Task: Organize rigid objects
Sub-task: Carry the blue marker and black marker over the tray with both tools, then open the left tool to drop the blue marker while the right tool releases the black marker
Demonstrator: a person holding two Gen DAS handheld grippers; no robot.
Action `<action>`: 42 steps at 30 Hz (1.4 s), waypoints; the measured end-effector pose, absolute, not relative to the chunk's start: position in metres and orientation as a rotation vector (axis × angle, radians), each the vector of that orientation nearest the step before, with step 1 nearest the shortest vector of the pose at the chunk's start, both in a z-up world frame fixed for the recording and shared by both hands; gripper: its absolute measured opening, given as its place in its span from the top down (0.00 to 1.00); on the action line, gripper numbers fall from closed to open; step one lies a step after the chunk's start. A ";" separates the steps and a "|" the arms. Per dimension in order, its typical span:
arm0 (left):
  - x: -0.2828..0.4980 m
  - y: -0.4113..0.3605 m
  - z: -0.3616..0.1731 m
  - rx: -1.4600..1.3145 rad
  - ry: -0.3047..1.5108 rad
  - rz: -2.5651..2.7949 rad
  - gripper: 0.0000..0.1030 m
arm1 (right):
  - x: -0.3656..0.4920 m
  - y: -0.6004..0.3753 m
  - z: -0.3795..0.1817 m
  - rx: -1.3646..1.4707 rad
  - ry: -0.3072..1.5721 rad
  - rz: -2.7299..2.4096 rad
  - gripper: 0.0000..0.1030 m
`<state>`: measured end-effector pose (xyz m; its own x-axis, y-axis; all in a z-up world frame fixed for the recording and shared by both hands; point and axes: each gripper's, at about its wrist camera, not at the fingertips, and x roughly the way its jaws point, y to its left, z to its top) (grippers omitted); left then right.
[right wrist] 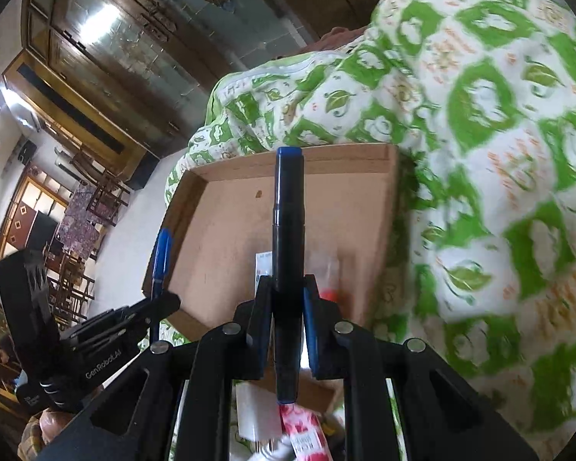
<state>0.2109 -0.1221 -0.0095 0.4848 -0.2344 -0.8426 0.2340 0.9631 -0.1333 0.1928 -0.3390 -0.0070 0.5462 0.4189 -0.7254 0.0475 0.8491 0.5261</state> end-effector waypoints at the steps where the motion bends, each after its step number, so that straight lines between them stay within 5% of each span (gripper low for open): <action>1: 0.216 -0.124 -0.011 0.000 1.025 -0.283 0.92 | 0.197 -0.336 -0.008 0.527 0.984 0.235 0.86; 36: 0.254 -0.132 -0.065 0.106 1.064 -0.234 0.91 | 0.245 -0.288 -0.055 0.353 1.146 0.198 0.86; 39: 0.246 -0.129 -0.058 0.105 1.061 -0.232 0.80 | 0.242 -0.291 -0.054 0.366 1.131 0.203 0.84; 42: 0.230 -0.118 -0.039 0.081 1.013 -0.216 0.50 | 0.237 -0.294 -0.048 0.375 1.096 0.210 0.67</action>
